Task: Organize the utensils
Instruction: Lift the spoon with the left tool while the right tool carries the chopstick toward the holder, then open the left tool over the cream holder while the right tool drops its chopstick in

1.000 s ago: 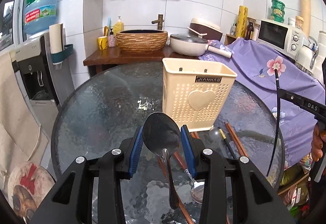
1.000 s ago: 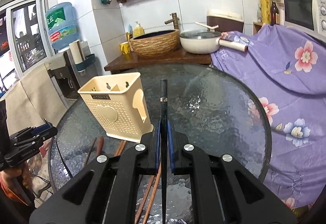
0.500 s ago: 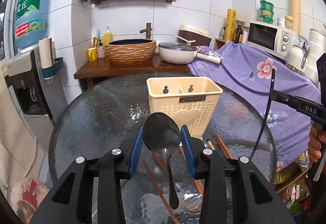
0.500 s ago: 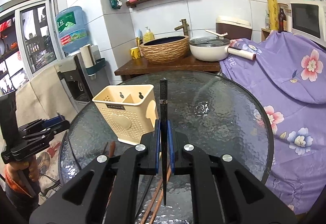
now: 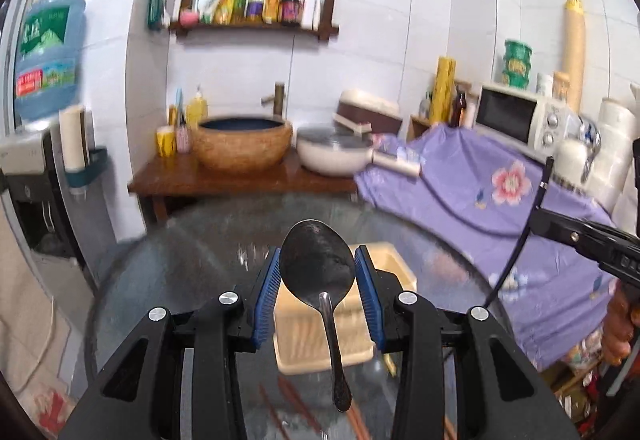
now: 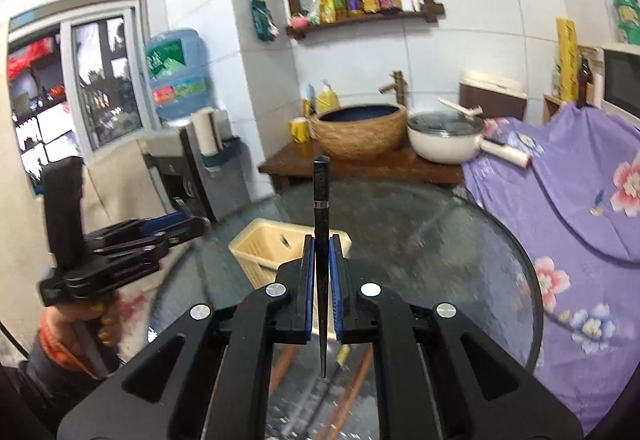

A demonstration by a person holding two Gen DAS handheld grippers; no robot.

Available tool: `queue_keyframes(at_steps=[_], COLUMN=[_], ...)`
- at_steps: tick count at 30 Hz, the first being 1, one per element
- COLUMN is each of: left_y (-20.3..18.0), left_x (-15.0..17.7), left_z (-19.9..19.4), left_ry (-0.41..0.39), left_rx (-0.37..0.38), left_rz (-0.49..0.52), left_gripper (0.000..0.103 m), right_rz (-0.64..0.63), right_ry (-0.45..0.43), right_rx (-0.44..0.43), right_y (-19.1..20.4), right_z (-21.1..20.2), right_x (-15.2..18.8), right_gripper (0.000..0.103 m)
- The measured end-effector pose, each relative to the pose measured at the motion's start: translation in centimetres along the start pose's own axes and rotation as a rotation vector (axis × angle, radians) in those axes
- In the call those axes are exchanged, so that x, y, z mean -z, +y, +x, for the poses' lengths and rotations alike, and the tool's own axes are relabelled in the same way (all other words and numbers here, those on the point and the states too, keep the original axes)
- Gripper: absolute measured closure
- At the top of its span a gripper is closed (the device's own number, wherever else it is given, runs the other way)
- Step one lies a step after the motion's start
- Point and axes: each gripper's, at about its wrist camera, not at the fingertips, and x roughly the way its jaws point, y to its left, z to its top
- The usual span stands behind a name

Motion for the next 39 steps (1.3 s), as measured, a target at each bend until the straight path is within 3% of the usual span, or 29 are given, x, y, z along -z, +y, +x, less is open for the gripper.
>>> queue_keyframes(at_steps=[6, 12, 25, 39], left_y=[0.5, 0.2, 0.6, 0.1], left_x=[-5.5, -6.4, 0.1, 3.1], left_z=[2.3, 4.7, 8.7, 10.0], left_ry=[-0.091, -0.125, -0.009, 0.053], left_rx=[-0.056, -0.105, -0.124, -0.12], left_rz=[-0.05, -0.051, -0.033, 0.032], left_gripper=[0.066, 0.066, 0.066, 0.066], right_rz=[-0.006, -0.037, 0.04, 0.082], right_ry=[-0.101, -0.174, -0.024, 0.027], right_rx=[-0.028, 0.014, 0.055, 0.063], right_y=[1.6, 2.9, 0.9, -0.5], right_z=[-0.3, 1.6, 10.9, 12.7], right_x=[-6.5, -9.6, -2.5, -0.1], right_gripper=[0.095, 0.095, 0.095, 0.095])
